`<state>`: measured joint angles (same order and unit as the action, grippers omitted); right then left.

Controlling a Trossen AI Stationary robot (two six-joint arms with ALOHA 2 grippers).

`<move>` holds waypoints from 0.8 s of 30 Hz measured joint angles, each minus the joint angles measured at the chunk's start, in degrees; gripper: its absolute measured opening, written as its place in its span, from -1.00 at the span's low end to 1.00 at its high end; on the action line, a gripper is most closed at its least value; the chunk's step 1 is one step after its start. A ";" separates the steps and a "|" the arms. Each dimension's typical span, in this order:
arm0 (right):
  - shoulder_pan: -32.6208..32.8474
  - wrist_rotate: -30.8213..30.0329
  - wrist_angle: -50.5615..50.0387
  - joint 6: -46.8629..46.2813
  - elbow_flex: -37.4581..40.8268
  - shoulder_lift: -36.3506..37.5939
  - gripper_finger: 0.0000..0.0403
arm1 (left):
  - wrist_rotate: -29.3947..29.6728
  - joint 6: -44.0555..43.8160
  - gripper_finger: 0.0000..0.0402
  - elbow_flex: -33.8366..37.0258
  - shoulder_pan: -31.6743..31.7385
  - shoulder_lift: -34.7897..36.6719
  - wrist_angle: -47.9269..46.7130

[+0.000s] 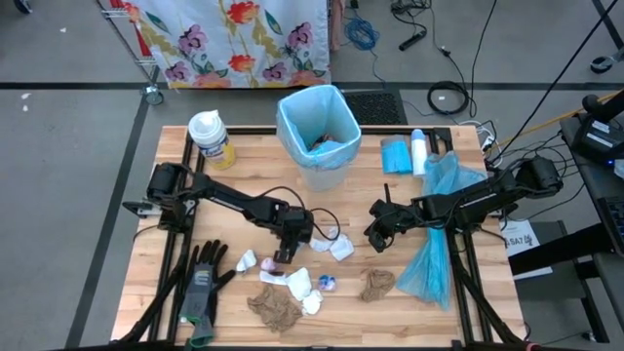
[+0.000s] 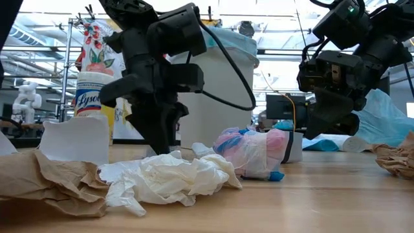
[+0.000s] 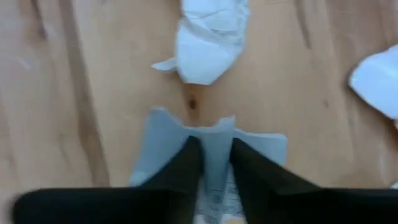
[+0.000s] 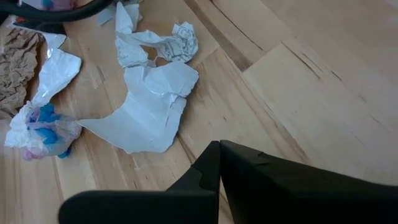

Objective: Place trash/remove bag and relplace
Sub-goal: Put the gray paper into the trash bin

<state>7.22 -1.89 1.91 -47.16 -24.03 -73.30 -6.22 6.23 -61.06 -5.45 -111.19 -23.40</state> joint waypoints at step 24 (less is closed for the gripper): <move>-0.02 0.00 -0.02 2.84 -0.02 0.00 -1.00 | 7.55 -11.00 -0.99 -40.74 0.19 -0.68 -41.20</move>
<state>7.20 -1.89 1.89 -44.31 -24.05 -73.30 1.32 -4.77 -101.80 -5.26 -111.87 -64.60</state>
